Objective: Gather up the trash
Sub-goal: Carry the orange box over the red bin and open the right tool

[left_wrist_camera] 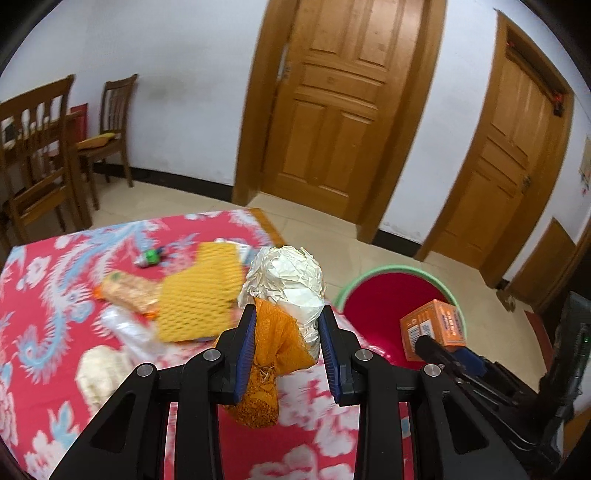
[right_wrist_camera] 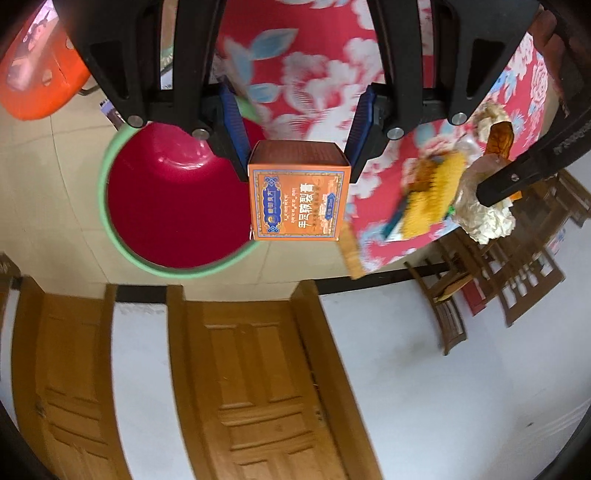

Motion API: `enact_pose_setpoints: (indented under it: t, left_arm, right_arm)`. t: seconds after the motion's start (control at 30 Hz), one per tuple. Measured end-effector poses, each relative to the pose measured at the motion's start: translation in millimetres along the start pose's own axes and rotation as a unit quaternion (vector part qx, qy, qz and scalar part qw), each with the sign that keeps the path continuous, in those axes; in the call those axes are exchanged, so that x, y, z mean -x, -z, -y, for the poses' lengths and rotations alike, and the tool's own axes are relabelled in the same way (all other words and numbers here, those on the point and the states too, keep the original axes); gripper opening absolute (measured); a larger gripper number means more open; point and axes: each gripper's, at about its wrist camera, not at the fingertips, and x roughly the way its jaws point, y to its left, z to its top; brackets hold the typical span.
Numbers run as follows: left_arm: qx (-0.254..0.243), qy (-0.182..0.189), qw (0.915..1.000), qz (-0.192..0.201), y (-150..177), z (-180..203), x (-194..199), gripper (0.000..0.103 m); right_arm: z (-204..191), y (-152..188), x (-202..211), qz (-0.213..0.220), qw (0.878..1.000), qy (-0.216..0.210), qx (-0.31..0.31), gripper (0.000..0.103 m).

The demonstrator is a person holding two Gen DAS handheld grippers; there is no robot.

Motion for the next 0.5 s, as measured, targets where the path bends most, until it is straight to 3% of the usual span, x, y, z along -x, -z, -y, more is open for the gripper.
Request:
enact_pose_setpoints:
  t: [0.5]
  left_arm:
    - [-0.042,0.044,0.9970,-0.049,3.1,59.2,-60.8,0.033]
  right_arm:
    - [79.0,0.6,-31.9,-0.038,0.996,0.053,-0.065,0.053]
